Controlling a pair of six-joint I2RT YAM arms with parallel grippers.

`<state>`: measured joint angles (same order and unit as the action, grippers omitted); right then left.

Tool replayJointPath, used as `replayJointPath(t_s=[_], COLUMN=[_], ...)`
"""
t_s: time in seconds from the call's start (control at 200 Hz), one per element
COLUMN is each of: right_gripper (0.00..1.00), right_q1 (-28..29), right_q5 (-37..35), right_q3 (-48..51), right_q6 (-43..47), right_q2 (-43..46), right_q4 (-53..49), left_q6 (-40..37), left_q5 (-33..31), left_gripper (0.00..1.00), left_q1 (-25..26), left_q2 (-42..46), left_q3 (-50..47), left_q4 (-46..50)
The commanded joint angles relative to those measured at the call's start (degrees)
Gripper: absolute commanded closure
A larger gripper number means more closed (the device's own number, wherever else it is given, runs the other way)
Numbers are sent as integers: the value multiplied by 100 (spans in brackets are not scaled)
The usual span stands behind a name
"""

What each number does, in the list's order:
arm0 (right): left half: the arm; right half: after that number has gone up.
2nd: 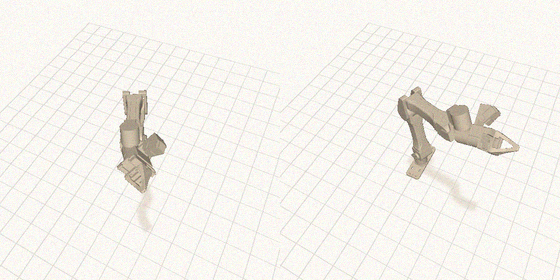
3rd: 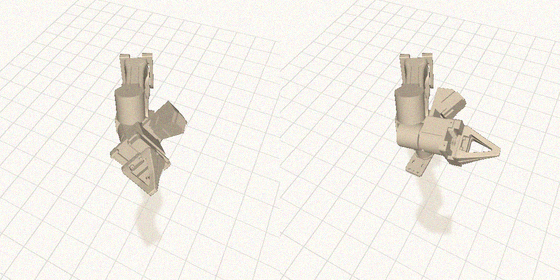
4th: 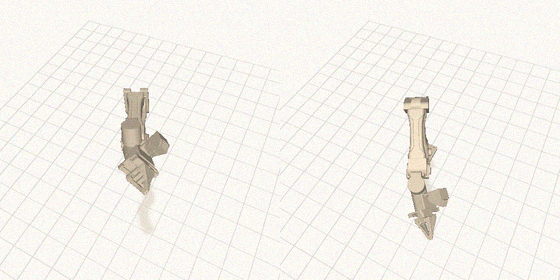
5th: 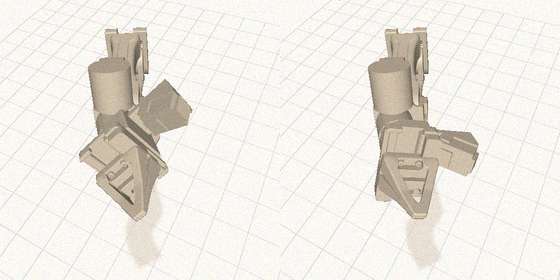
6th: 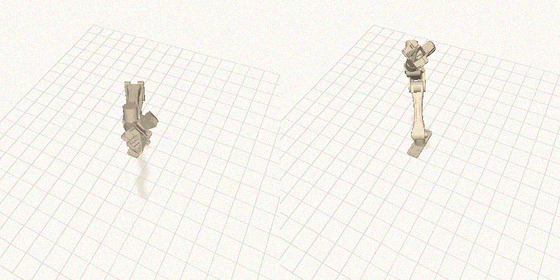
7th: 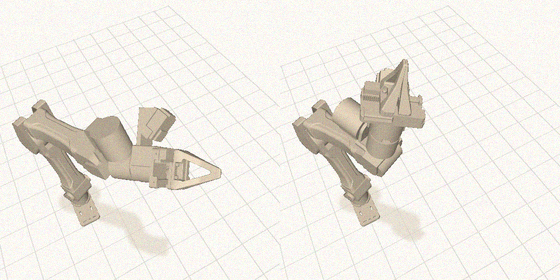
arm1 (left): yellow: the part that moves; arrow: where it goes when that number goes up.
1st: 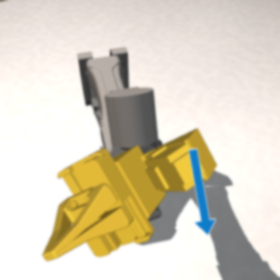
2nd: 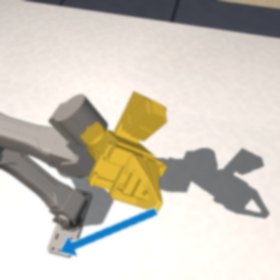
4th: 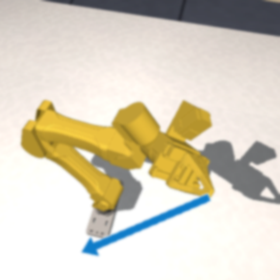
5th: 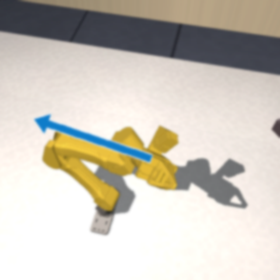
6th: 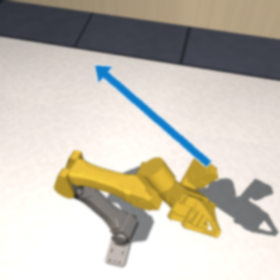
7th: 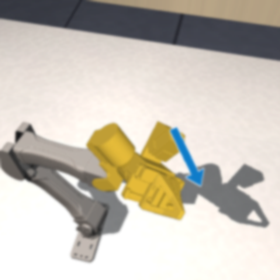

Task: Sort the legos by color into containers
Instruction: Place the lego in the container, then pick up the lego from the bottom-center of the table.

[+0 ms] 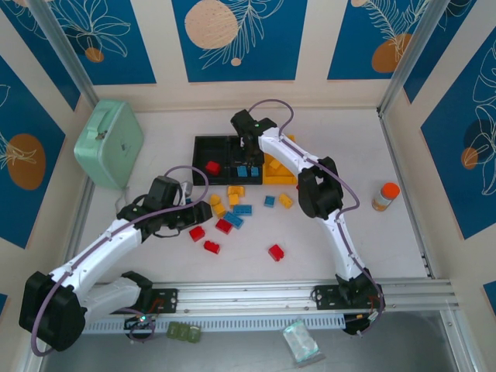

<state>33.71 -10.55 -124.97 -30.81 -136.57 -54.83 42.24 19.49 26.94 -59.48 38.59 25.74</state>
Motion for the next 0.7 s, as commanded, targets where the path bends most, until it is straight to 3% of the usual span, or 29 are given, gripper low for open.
replayJointPath(t_s=[0.0,0.375,0.695], right_gripper=[50,49,41], right_q1=[74,247,537], right_q5=[-63,-305,-422], right_q3=[-172,1516,3805], right_q6=[93,101,-180], right_q2=[306,2038,3867], right_q4=[-226,285,722], left_q6=[91,13,-64], left_q5=[11,65,236], left_gripper=[40,40,40], left_q1=[83,144,321], left_q2=[-39,-134,-312], left_q3=[-75,-83,-92], left_q4=[-102,-228,-359])
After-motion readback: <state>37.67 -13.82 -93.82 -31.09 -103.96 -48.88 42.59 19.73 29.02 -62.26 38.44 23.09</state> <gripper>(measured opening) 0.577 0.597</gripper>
